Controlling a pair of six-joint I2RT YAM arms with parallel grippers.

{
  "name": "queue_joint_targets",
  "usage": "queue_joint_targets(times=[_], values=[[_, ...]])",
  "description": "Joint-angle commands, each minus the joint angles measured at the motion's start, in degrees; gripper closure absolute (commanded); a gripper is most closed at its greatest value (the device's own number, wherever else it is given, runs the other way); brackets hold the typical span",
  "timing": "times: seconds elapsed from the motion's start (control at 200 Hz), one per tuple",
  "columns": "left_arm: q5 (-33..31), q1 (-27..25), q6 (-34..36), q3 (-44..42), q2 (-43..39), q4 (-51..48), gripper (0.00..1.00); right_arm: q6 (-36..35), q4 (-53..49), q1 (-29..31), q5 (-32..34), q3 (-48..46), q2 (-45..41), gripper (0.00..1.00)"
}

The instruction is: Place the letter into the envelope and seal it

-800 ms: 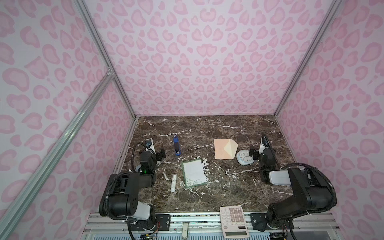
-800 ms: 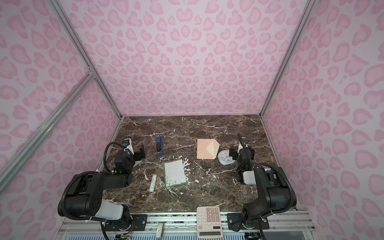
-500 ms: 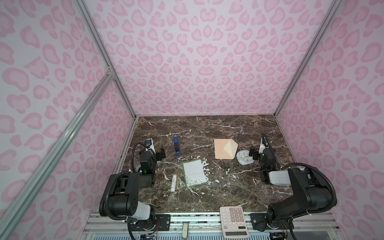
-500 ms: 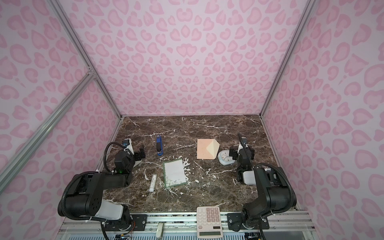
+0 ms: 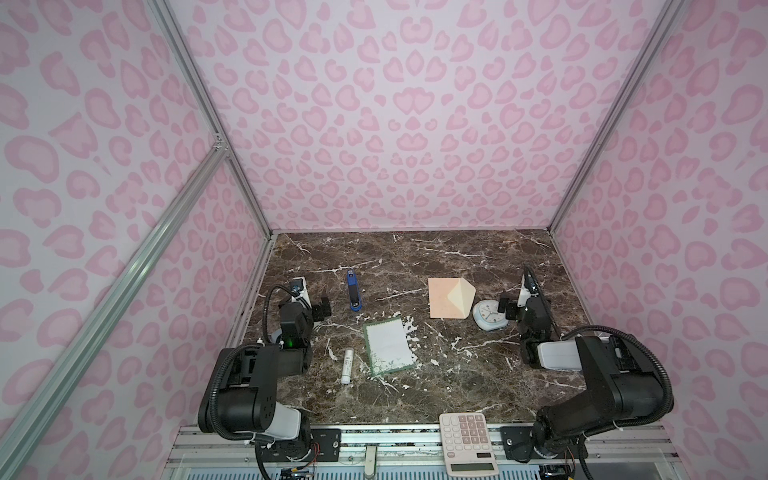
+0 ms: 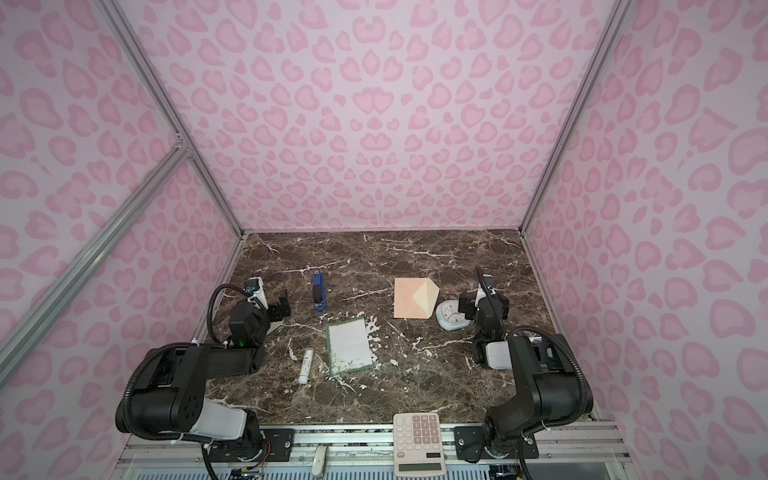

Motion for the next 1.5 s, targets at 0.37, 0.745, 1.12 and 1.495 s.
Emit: queue_joint_targets(times=[0.37,0.745,1.12,1.495], values=[[-8.2,-0.2,-2.5,5.4,-5.8,-12.5,0.01,0.9,-9.2,-0.4,3.1,3.6,-5.7,0.02],[-12.3,-2.5,-19.9,37.5,-15.9,-68.3,0.10,25.4,-64.5,2.6,6.8,31.7,-20.1,0.06],[2.2,-6.5,-22.3,34.8,-28.6,-79.5,0.14,32.9,-74.6,19.7,6.7,34.8,-27.0,0.08],[7.7,-18.7,-28.2,26.5,-32.3,-80.4,0.16,46.8,-71.5,42.8,8.2,28.5,-27.5,0.18]])
